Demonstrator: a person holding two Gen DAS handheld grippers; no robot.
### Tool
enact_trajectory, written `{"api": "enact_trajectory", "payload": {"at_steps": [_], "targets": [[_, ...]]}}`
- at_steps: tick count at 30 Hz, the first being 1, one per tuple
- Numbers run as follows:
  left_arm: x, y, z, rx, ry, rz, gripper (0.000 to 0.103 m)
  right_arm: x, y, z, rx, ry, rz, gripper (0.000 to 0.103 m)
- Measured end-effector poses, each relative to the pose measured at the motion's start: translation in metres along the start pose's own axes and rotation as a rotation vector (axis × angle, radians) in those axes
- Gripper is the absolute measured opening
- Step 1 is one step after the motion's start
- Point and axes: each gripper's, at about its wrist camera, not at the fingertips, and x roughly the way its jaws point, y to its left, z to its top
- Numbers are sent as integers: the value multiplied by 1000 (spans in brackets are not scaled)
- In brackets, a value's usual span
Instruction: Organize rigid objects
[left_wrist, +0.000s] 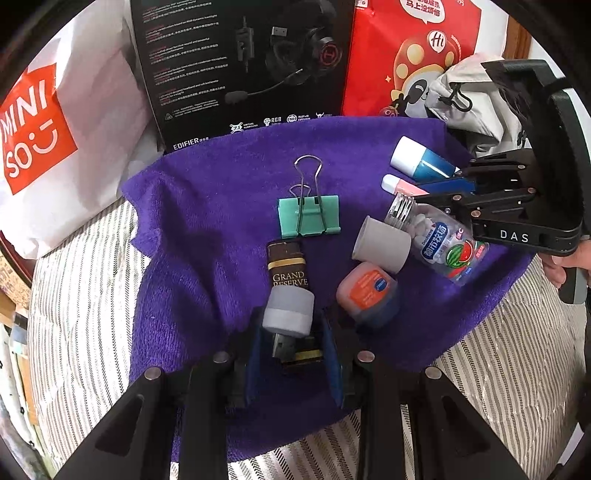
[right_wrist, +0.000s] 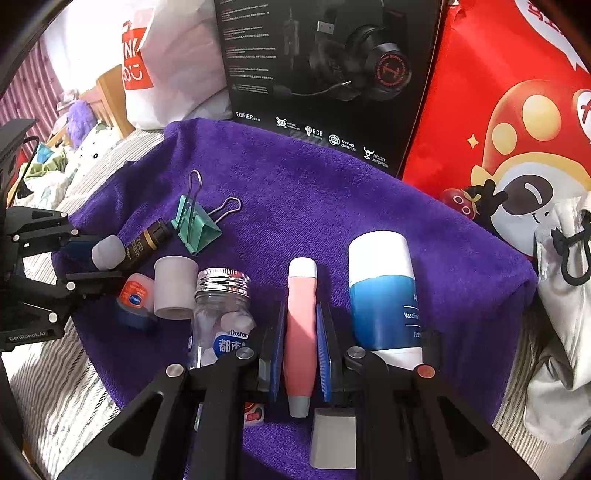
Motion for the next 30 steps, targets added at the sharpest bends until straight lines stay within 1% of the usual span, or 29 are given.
{"api": "enact_trajectory", "payload": {"at_steps": [2, 4, 7, 8, 9, 14, 16, 18, 19, 21, 22, 23, 24, 26, 28, 30], "targets": [[-1, 1, -1, -8, 0, -1, 28, 2, 1, 1, -7, 1, 0, 17], [-3, 2, -2, -14, 0, 2, 31, 2, 1, 2, -10, 3, 2, 18], [-8, 3, -3, -16, -4, 17, 43, 2, 1, 2, -11, 14, 10, 20], [-9, 3, -3, -18, -8, 20, 51, 1, 1, 2, -9, 16, 13, 21], [-11, 4, -4, -20, -12, 23, 55, 0, 0, 1, -5, 16, 19, 21], [-23, 2, -5, -25, -25, 33, 57, -10, -1, -2, 0, -1, 24, 29], [-31, 2, -7, -28, -37, 36, 61, -18, -1, -4, 2, -15, 10, 39], [-38, 1, -9, -34, -51, 40, 71, -26, -1, -5, 8, -29, 12, 41], [-44, -1, -10, -41, -64, 43, 73, -32, -2, -7, 15, -39, 10, 42], [-53, -3, -14, -51, -83, 49, 84, -43, -3, -10, 34, -55, -1, 48], [-59, -6, -17, -57, -95, 53, 87, -50, -2, -13, 48, -64, -5, 56], [-62, -7, -20, -63, -99, 51, 98, -57, -2, -17, 64, -73, -8, 64], [-64, -9, -22, -70, -99, 44, 103, -63, -2, -21, 81, -82, -11, 69], [-69, -14, -30, -91, -116, 30, 103, -77, 2, -33, 109, -107, -19, 83], [-69, -16, -38, -132, -115, 13, 103, -90, 8, -47, 145, -132, -20, 90], [-68, -19, -45, -171, -111, 9, 103, -97, 14, -57, 172, -143, -30, 94]]}}
